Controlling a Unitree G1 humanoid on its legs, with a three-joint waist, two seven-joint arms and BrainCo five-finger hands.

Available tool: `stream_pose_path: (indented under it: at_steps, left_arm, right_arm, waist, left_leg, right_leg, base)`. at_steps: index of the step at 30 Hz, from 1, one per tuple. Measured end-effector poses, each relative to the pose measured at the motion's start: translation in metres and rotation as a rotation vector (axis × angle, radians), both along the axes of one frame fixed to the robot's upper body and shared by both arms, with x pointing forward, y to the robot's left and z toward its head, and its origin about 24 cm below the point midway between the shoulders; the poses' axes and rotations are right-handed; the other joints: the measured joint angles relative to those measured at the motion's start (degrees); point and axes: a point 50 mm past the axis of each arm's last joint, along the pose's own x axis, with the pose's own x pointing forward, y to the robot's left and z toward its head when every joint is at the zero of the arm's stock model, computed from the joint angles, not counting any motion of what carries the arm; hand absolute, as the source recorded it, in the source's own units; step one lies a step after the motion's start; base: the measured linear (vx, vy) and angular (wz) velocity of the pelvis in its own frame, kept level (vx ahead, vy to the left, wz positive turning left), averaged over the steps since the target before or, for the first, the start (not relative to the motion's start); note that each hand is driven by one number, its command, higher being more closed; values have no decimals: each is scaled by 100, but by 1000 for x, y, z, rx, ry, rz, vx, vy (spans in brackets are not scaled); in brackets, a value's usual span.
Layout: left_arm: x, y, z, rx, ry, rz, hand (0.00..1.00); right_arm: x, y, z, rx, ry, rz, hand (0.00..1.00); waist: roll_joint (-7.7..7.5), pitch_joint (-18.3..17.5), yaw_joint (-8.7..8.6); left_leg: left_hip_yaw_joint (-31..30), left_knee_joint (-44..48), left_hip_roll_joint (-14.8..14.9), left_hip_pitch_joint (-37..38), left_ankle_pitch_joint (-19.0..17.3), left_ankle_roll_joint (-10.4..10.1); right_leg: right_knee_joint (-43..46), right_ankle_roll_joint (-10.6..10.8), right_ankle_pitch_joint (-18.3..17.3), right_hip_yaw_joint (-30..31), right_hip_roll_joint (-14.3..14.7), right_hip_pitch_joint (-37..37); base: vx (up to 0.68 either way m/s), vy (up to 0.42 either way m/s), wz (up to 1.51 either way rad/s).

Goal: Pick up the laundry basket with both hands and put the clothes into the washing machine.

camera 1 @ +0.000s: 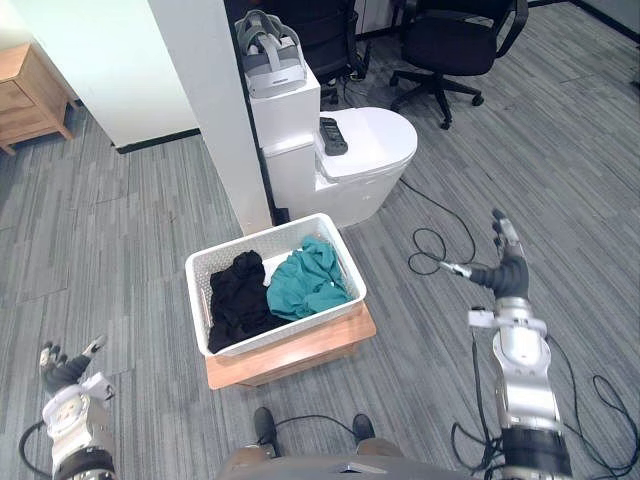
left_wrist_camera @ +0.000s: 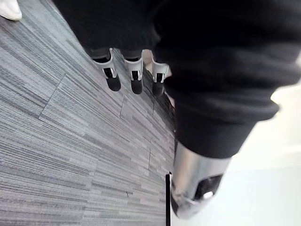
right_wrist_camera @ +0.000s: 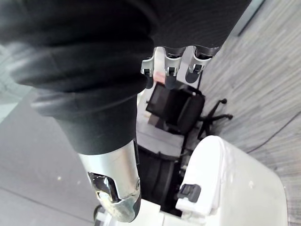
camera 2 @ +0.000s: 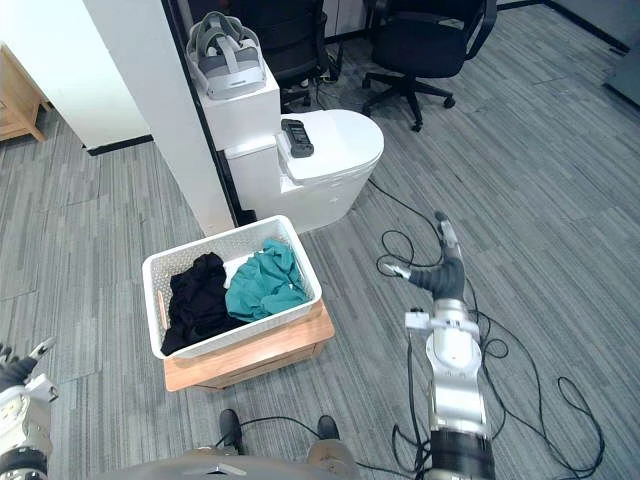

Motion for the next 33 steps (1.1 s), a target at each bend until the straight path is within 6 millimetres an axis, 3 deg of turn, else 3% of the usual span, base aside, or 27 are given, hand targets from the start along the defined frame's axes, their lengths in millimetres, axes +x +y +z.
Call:
stream_pose_path:
  at_steps: [5,14,20,23,25,33]
  left_arm:
    - [40,-21,8,16,-7,-155,0]
    - [79,-56,18,48,-12,-373,0]
    - [93,-87,11,8,-6,-454,0]
    - [104,-98,15,-5,-19,-482,0]
    - [108,-103,17,-11,-29,-489,0]
    - [124,-116,27,-40,-75,-471,0]
  right_arm:
    - [24,5,9,-45,9,60,0]
    - [50,25,11,-60,62,161,0]
    - [63,50,14,-95,83,266,0]
    - [71,51,14,-94,101,262,0]
    - [72,51,13,-94,109,260,0]
    - [88,86,23,-100,93,347,0]
  waist:
    - [36,251,-13]
    - [50,454,-47]
    - [152,612,-34]
    - [176,720,-13]
    - [191,769,-1]
    - [272,951,26]
  left_leg:
    - [-14,-34,24,-243,155,40]
    - [113,-38,128,-460,321,10]
    - [223,-41,200,-581,391,7]
    - [216,-42,215,-694,470,12]
    - [211,-42,215,-698,483,13]
    - [216,-42,231,-882,566,21]
  right_leg:
    - [-10,22,157,13,9,-244]
    - [-38,-10,387,166,102,-529]
    - [-154,-9,548,293,157,-664]
    - [-201,17,652,291,165,-753]
    - [-200,18,665,287,164,-753]
    - [-227,32,782,302,174,-934]
  base:
    - [-77,-17,0]
    - [-43,-16,-10]
    - [-47,-17,-11]
    - [-11,-5,0]
    - [0,0,0]
    - [-2,-2,0]
